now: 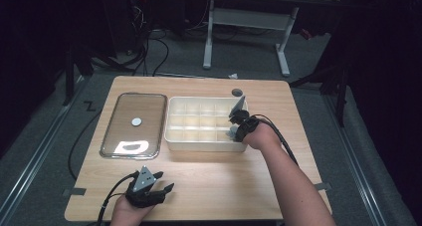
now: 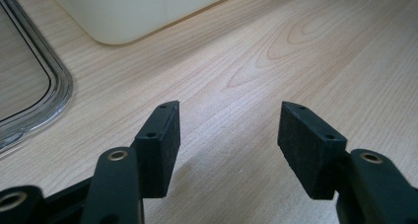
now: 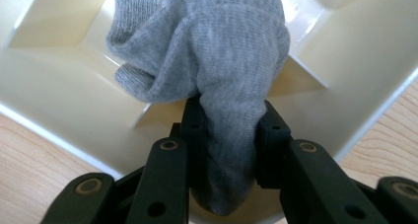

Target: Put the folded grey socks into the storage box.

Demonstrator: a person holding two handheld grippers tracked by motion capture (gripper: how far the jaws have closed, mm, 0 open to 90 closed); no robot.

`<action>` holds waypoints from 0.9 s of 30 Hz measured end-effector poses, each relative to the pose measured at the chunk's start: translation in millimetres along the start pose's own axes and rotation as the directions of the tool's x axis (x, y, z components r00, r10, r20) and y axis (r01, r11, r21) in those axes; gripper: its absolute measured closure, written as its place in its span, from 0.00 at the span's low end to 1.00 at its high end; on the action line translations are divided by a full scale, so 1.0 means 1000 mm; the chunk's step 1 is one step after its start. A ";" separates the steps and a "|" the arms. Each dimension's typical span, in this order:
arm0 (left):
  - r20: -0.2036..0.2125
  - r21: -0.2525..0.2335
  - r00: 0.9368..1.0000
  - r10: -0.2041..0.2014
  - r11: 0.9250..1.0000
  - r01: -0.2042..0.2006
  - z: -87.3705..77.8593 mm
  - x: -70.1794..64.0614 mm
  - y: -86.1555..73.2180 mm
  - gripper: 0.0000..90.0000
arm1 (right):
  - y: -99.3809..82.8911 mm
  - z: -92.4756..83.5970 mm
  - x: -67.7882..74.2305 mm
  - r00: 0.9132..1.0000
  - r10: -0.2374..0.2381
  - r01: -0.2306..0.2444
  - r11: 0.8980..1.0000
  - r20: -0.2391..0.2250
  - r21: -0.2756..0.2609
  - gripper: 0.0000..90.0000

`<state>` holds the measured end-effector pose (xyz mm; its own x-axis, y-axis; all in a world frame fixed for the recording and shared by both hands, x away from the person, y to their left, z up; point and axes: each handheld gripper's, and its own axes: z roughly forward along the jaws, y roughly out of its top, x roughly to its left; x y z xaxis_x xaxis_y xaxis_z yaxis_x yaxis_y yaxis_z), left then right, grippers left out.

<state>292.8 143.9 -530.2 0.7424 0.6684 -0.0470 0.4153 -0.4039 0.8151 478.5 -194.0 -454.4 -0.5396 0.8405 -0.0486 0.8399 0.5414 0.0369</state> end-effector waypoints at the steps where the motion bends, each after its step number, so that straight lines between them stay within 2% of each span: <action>1: -0.001 -0.002 1.000 0.004 1.000 -0.004 0.001 -0.001 0.000 0.47 | 0.001 0.001 0.000 1.000 0.007 -0.007 1.000 -0.005 0.008 0.80; 2: 0.000 0.001 1.000 0.004 1.000 -0.004 0.001 -0.001 0.000 0.47 | 0.002 0.002 0.001 1.000 0.015 -0.014 1.000 -0.012 0.016 0.80; 3: 0.001 0.002 1.000 0.003 1.000 -0.003 0.001 -0.001 0.000 0.47 | 0.003 0.004 0.000 1.000 0.000 0.000 1.000 -0.010 0.021 0.80; 5: 0.002 0.002 1.000 0.004 1.000 -0.004 0.001 -0.001 0.000 0.47 | 0.004 0.007 0.001 1.000 0.008 -0.008 1.000 -0.014 0.030 0.80; 9: 0.005 0.003 1.000 0.006 1.000 -0.006 0.001 -0.002 0.000 0.47 | 0.005 0.008 0.001 1.000 -0.009 0.010 0.999 -0.010 0.034 0.80; 16: 0.004 0.008 1.000 0.006 1.000 -0.006 0.002 -0.001 -0.001 0.47 | 0.003 0.005 0.001 1.000 -0.016 0.016 1.000 -0.006 0.011 0.77; 18: 0.005 0.010 1.000 0.006 1.000 -0.006 0.002 -0.001 -0.001 0.47 | 0.003 0.004 0.001 0.999 -0.032 0.032 0.999 -0.004 0.005 0.77; 20: 0.005 0.007 1.000 0.004 1.000 -0.004 0.002 -0.001 -0.001 0.47 | 0.002 0.001 0.001 1.000 -0.026 0.026 1.000 0.003 0.000 0.74; 21: 0.005 0.007 1.000 0.006 1.000 -0.006 0.002 -0.001 0.000 0.47 | 0.002 -0.002 0.000 1.000 -0.029 0.030 1.000 0.009 -0.006 0.67; 23: 0.005 0.006 1.000 0.005 1.000 -0.005 0.001 -0.001 0.000 0.47 | 0.001 -0.005 0.000 1.000 -0.025 0.025 1.000 -0.005 -0.011 0.67; 26: 0.004 0.006 1.000 0.004 1.000 -0.004 0.001 -0.001 0.000 0.47 | -0.001 -0.009 -0.001 0.999 -0.039 0.038 0.999 -0.006 -0.025 0.67; 27: 0.005 0.005 1.000 0.003 1.000 -0.003 0.001 -0.001 0.000 0.47 | -0.002 -0.011 0.000 1.000 -0.030 0.030 0.999 -0.004 -0.030 0.66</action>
<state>292.7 142.8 -531.2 0.7466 0.6636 -0.0474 0.4155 -0.4095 0.8122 476.4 -194.6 -443.5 -0.5648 0.8240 -0.0453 0.8214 0.5666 0.0650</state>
